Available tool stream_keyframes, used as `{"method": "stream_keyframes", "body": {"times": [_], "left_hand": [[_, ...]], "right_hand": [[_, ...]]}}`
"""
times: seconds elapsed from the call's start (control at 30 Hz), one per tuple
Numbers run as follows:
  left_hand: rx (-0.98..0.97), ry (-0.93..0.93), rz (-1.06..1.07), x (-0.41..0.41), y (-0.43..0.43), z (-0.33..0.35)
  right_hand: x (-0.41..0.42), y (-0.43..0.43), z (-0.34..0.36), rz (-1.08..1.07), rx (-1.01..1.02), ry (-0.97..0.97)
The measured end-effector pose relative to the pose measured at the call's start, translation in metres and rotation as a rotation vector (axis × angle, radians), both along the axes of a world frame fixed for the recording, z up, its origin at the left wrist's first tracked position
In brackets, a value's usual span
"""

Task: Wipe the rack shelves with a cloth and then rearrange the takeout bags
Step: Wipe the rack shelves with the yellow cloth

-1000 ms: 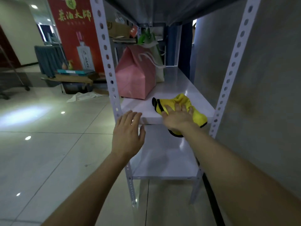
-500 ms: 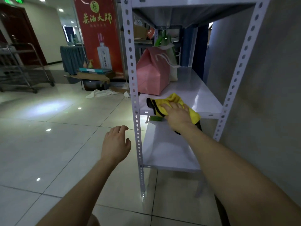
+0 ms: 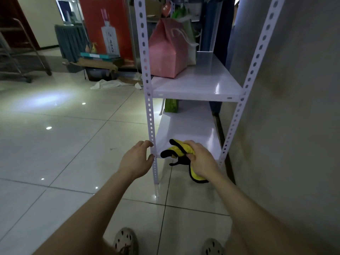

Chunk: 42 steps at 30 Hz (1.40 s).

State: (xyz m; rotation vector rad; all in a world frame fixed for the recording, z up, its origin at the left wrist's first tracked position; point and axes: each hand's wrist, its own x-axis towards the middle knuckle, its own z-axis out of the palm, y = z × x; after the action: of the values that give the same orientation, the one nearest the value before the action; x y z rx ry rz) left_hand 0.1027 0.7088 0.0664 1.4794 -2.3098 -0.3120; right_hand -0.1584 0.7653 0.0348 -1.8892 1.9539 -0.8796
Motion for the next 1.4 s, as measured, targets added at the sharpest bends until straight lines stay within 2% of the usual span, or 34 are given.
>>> {"method": "stream_keyframes", "body": {"times": [0.13, 0.3, 0.47, 0.8, 0.9, 1.0, 1.1, 1.4], "left_hand": [[0.100, -0.029, 0.014, 0.027, 0.023, -0.035], [0.263, -0.112, -0.066, 0.048, 0.037, -0.068], [0.346, -0.194, -0.128, 0.043, 0.015, -0.075], [0.314, -0.154, -0.133, 0.046, -0.035, -0.116], [0.361, -0.087, -0.080, 0.064, -0.029, -0.107], [0.376, -0.086, -0.019, 0.076, -0.025, -0.077], [0.438, -0.072, 0.013, 0.087, -0.022, -0.022], [0.498, 0.006, 0.055, 0.110, -0.020, 0.208]], "right_hand": [[0.020, 0.028, -0.039, 0.029, 0.060, -0.011], [0.034, 0.042, -0.046, 0.087, 0.068, 0.070], [0.054, 0.021, -0.045, 0.113, 0.104, 0.125], [0.071, -0.026, -0.079, 0.139, 0.070, 0.031], [0.074, -0.022, -0.076, 0.120, 0.149, -0.002], [0.083, -0.017, -0.054, 0.137, 0.228, 0.013], [0.098, -0.016, -0.001, 0.153, 0.277, -0.004], [0.123, -0.011, 0.238, 0.105, 0.283, -0.045]]}}
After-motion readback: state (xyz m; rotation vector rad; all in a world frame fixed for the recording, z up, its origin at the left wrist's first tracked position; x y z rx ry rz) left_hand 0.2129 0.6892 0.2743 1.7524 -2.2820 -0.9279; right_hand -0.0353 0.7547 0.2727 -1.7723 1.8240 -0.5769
